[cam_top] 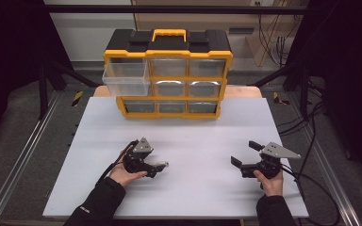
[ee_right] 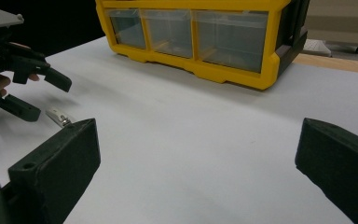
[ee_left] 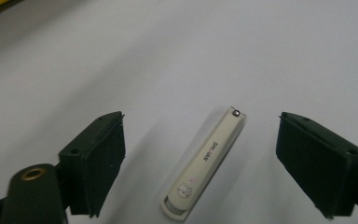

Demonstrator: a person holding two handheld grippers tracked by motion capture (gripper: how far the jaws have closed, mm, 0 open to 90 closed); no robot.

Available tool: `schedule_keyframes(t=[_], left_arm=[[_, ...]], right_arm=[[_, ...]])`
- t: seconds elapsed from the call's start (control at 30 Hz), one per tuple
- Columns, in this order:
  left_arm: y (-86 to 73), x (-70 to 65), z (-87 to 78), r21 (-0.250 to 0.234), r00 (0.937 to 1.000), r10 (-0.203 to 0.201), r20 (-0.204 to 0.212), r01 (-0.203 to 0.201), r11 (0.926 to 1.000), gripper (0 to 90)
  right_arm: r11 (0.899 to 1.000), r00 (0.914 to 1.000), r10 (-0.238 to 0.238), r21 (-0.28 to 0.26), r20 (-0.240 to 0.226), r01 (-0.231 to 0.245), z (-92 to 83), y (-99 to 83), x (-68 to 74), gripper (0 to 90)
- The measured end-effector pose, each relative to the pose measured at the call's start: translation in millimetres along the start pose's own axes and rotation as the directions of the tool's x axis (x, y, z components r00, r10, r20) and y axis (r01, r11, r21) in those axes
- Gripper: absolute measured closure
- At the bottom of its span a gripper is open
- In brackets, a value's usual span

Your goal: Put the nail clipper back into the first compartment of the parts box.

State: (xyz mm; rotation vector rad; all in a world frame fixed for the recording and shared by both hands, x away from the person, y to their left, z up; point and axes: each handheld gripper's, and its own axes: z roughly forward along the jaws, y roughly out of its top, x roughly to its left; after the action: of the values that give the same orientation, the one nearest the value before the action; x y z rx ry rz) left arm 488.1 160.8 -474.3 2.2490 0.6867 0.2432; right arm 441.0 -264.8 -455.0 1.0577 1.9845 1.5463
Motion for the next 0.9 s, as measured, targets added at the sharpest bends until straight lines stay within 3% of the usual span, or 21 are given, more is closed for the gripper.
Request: schedule_keyframes(t=[0.33,0.53,0.9], left_arm=[[-0.6,-3.3,5.3,0.017,0.9998,0.013,0.012,-0.014,0.9998,35.9],[-0.7,-3.0,7.1,0.018,0.9995,0.000,0.032,0.000,0.9998,48.1],[-0.4,-3.4,9.9,0.025,0.9991,0.014,0.041,-0.015,0.9996,60.3]], right_arm=[[1.000,1.0000,0.001,0.006,0.001,-0.001,0.6,-0.2,0.0,0.6],[1.000,1.0000,0.002,0.006,0.001,-0.002,0.5,-0.1,0.0,0.6],[1.000,1.0000,0.005,0.010,0.002,-0.005,0.9,-0.2,0.0,0.6]])
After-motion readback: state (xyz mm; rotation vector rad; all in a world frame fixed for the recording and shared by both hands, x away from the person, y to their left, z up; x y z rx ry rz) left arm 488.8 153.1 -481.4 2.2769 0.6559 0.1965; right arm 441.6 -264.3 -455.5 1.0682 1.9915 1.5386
